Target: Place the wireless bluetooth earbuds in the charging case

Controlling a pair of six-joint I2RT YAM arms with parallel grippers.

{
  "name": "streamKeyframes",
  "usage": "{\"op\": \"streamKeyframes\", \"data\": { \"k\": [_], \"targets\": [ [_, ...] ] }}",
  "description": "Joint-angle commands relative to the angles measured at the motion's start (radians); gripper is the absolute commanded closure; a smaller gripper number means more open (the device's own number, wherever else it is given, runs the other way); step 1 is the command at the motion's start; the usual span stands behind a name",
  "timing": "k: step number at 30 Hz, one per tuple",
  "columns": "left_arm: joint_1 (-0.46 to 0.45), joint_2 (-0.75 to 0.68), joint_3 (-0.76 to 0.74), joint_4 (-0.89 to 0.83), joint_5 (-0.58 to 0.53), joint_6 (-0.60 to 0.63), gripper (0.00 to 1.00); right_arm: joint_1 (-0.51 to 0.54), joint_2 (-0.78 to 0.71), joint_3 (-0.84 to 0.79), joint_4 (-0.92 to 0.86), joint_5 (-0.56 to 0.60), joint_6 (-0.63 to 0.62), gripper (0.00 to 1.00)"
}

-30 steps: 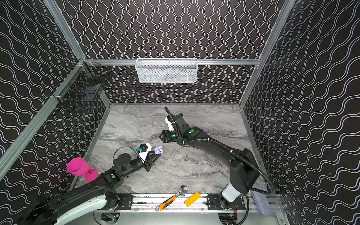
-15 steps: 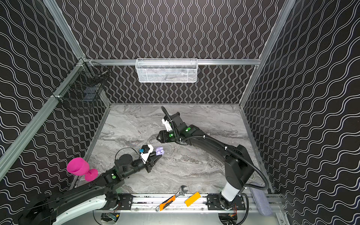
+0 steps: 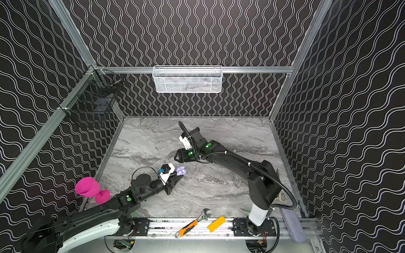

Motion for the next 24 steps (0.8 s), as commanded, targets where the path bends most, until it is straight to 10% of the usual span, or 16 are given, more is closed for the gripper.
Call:
{"op": "streamKeyframes", "data": {
  "k": [1,24],
  "targets": [
    [-0.007,0.005,0.011,0.018,-0.013,0.024,0.95,0.007,0.01,0.016,-0.016,-0.017,-0.016,0.43],
    [-0.014,-0.017,0.005,0.01,-0.045,0.024,0.95,0.031,0.014,-0.002,-0.036,-0.024,-0.028,0.43]
  ]
}}
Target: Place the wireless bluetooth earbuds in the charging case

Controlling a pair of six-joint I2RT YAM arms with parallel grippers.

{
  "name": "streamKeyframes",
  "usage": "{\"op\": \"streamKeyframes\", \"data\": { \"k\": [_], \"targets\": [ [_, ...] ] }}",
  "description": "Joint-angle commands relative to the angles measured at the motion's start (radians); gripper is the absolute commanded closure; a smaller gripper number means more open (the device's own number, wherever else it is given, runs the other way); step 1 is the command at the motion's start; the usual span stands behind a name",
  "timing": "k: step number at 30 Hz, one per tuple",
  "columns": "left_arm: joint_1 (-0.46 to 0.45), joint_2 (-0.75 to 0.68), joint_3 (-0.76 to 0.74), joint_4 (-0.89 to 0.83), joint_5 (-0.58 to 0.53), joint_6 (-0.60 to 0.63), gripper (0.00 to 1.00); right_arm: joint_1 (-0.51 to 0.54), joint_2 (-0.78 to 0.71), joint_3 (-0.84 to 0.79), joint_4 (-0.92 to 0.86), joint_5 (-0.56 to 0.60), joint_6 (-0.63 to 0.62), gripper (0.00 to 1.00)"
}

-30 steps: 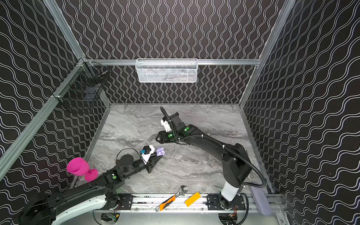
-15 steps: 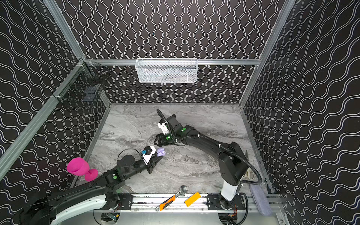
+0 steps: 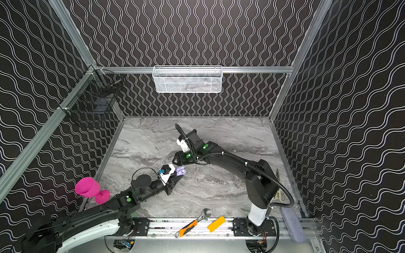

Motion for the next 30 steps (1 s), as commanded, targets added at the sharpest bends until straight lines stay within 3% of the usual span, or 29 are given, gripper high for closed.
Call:
{"op": "streamKeyframes", "data": {
  "k": [1,30],
  "targets": [
    [0.0,-0.006,0.002,0.025,-0.018,0.002,0.95,0.005,-0.004,-0.005,-0.021,-0.01,-0.017,0.43],
    [0.0,-0.021,-0.004,0.008,-0.075,-0.013,0.97,0.022,-0.027,-0.044,-0.025,0.002,-0.016,0.43]
  ]
}}
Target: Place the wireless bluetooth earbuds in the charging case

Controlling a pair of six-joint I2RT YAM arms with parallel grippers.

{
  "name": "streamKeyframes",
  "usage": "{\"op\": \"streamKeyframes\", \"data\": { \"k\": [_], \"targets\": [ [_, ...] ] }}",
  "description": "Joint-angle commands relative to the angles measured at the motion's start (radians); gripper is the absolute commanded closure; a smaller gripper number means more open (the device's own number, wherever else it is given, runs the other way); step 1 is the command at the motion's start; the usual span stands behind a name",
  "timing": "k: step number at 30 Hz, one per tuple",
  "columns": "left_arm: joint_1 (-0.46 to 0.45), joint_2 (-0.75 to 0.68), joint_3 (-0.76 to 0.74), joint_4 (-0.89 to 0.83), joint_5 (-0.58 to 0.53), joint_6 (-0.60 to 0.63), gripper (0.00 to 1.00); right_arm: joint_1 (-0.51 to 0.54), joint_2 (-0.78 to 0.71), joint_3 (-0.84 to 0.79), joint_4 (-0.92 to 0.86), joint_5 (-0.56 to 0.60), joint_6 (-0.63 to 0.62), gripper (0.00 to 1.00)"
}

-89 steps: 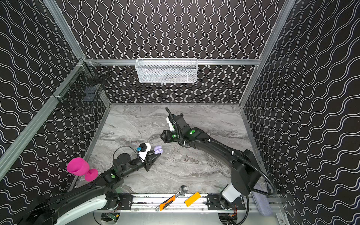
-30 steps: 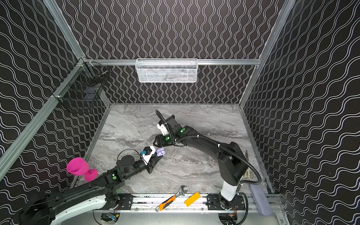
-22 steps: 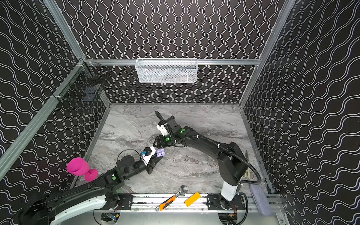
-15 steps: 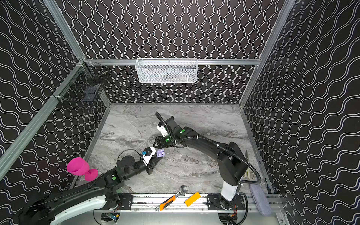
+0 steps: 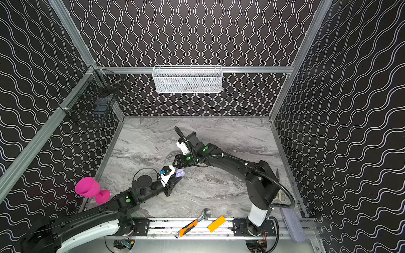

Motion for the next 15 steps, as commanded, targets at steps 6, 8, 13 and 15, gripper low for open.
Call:
{"op": "streamKeyframes", "data": {
  "k": [6,8,13,15],
  "targets": [
    [0.0,0.002,0.004,0.081,-0.037,-0.009,0.97,0.004,-0.018,0.005,-0.043,0.004,-0.022,0.43],
    [0.001,0.004,0.003,0.081,-0.036,-0.008,0.97,0.004,-0.023,0.01,-0.048,0.015,-0.025,0.43],
    [0.001,0.012,0.005,0.085,-0.036,-0.008,0.97,0.003,-0.041,0.013,-0.047,0.042,-0.028,0.42],
    [0.001,0.014,0.004,0.086,-0.035,-0.011,0.97,0.001,-0.047,0.013,-0.05,0.05,-0.03,0.42]
  ]
}}
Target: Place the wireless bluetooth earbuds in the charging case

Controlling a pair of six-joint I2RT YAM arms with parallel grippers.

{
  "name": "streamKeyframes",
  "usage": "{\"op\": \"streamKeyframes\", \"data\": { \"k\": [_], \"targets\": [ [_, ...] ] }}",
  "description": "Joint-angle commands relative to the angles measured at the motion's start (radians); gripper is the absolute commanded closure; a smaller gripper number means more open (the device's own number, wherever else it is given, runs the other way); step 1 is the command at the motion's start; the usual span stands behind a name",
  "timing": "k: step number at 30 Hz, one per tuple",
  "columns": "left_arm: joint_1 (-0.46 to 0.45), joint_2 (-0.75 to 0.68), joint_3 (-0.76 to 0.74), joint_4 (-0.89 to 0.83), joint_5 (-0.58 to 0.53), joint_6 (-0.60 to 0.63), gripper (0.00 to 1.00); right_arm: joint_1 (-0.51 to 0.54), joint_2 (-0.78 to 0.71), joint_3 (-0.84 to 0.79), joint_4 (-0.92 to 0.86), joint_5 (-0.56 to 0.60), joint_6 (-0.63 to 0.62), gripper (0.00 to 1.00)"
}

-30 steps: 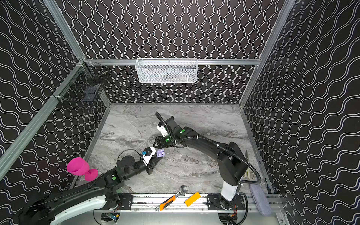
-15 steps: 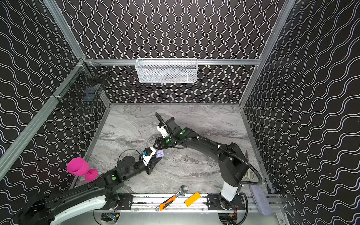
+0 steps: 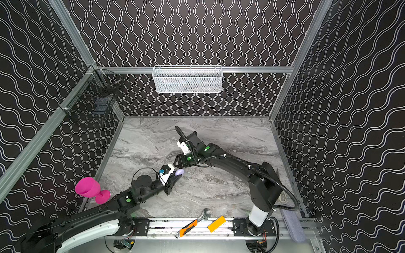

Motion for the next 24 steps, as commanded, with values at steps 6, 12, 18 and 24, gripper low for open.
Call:
{"op": "streamKeyframes", "data": {
  "k": [6,12,18,24],
  "targets": [
    [0.0,0.02,0.004,0.053,-0.002,-0.018,0.97,-0.019,-0.053,-0.019,-0.006,0.044,-0.01,0.41],
    [0.0,0.04,0.011,0.051,0.006,-0.025,0.97,-0.052,-0.114,-0.083,0.022,0.053,-0.004,0.41],
    [0.001,0.053,0.047,-0.003,0.003,-0.034,0.97,-0.1,-0.189,-0.179,0.071,0.055,0.005,0.39],
    [0.001,0.066,0.107,-0.06,0.003,-0.048,0.97,-0.173,-0.262,-0.275,0.12,0.038,0.008,0.39]
  ]
}}
